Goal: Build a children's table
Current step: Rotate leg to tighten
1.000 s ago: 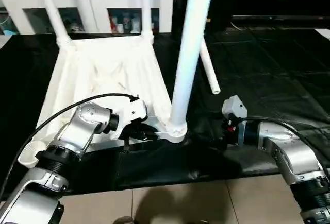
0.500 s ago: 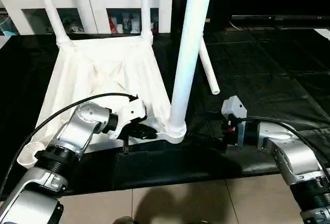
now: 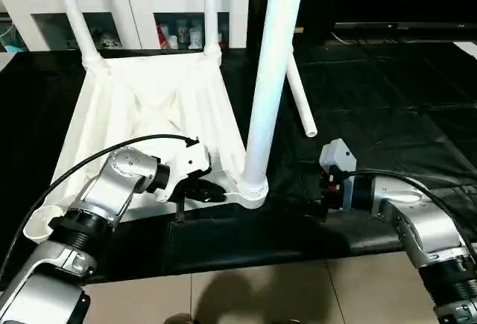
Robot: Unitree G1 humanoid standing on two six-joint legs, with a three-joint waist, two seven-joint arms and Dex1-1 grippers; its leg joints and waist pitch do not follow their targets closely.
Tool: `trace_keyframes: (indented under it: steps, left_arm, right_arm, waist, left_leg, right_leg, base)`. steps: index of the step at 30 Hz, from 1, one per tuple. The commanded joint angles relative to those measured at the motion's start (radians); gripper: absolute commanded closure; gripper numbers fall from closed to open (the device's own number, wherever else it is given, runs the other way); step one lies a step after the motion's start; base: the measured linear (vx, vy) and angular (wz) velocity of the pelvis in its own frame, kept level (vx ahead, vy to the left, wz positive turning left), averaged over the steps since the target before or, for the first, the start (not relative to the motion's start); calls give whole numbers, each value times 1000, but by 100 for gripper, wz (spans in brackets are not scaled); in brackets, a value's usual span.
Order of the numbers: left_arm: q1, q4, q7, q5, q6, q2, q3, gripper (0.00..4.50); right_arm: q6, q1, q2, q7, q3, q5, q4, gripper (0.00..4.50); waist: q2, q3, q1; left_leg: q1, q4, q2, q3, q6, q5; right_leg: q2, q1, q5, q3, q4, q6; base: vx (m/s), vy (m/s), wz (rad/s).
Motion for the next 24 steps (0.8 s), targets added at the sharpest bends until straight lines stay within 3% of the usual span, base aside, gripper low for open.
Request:
trace_keyframes:
  steps: [1,7,8,11,18,24]
  left_arm:
    - [0,-5,-18,14,-2,6,-19,407]
    - [3,-11,-31,13,17,10,-25,407]
    - [4,-12,-29,13,16,10,-25,431]
    - [4,-12,-30,10,17,11,-26,446]
    - [9,-18,-46,8,-17,11,-31,446]
    - [40,-95,-125,19,-96,36,-86,446]
  right_arm:
    - [-10,1,-3,7,4,-8,3,0]
    - [-10,5,-4,8,8,-8,-2,0]
    - [-10,7,-4,7,10,-9,-5,0]
    - [-9,9,-4,8,11,-8,-8,0]
    - [-18,2,-7,17,16,-10,-2,0]
    - [-23,0,-39,133,67,3,-28,0]
  waist:
    - [6,-73,-1]
    - [5,-73,-1]
    - [6,-73,-2]
    - [5,-73,-2]
    - [6,-71,0]
    - [6,-74,2]
  left_leg:
    - [5,-66,34,-9,60,-154]
    - [5,-65,34,-8,61,-152]
    - [5,-65,34,-8,62,-150]
    - [5,-65,33,-7,62,-151]
    - [7,-68,35,-10,53,-179]
    - [5,-66,38,-8,72,-144]
  right_leg:
    - [-77,62,-203,50,-75,-187]
    - [-77,63,-198,49,-75,-190]
    - [-76,62,-193,49,-74,-191]
    - [-76,62,-194,50,-74,-192]
    - [-77,61,-240,49,-80,-179]
    - [-76,63,-159,50,-69,-200]
  base:
    - [0,0,0]
    - [0,0,0]
    - [0,0,0]
    - [0,0,0]
    - [0,0,0]
    - [0,0,0]
